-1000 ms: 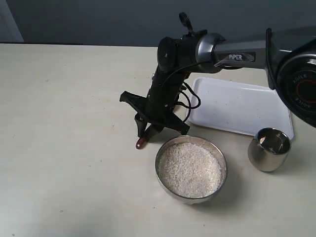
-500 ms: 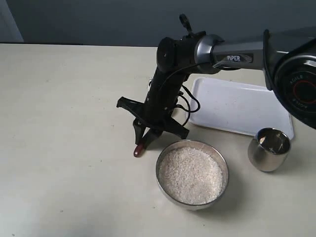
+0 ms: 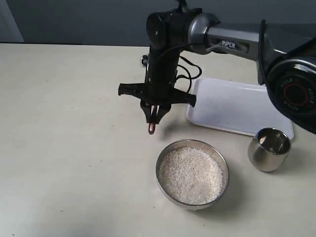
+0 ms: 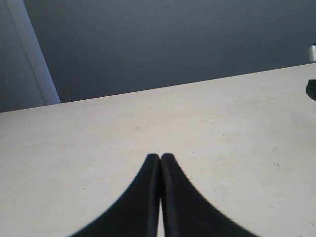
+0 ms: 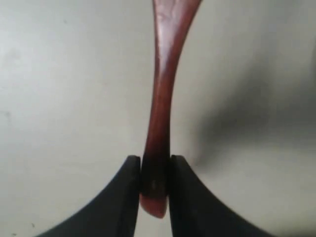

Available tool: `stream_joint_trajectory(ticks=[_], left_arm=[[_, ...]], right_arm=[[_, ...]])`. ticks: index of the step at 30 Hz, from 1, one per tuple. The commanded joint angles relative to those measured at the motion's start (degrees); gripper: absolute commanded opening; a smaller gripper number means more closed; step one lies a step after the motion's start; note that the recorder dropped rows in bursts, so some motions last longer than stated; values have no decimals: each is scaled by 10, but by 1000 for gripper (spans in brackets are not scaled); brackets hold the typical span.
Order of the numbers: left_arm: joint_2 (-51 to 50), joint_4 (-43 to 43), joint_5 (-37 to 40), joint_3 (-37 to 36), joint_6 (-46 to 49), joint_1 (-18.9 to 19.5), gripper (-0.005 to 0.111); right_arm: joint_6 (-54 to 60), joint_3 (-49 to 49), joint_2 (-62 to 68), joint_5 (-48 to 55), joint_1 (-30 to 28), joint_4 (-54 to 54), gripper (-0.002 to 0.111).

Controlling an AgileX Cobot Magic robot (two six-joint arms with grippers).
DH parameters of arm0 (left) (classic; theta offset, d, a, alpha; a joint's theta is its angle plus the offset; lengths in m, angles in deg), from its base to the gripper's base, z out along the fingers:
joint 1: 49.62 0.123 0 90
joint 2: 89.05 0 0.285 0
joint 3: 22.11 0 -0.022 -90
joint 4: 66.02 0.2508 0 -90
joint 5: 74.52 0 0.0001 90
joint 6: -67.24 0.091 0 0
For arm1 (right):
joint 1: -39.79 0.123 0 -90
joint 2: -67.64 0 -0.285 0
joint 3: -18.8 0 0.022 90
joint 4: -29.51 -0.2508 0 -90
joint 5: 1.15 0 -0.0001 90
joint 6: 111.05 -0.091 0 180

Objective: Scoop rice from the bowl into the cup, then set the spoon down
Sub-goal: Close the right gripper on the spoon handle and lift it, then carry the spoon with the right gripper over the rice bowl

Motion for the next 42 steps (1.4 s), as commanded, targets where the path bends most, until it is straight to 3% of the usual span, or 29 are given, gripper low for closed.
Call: stream_joint_trajectory(ticks=[1,9,18,25,31,42], left_arm=[[3,-2,-4,2,-3,-3,0],[3,-2,-4,2,-3,-3,0],[3,-2,-4,2,-3,-3,0],[3,-2,-3,2,-3,-3,0],[3,-2,-3,2,-3,-3,0],[3,-2,-3,2,-3,-3,0]], right_arm=[[60,-64,-7,10,-3,11,-1],[107,-118,-7,10,-4,69,-1],[243,-118,-36,10,-4,309,-1],[355,-94,-68,10,-4,421,-1],[360,8,-142,10,-2,424,-1],[360,333,-392,10,-2,397,-1]])
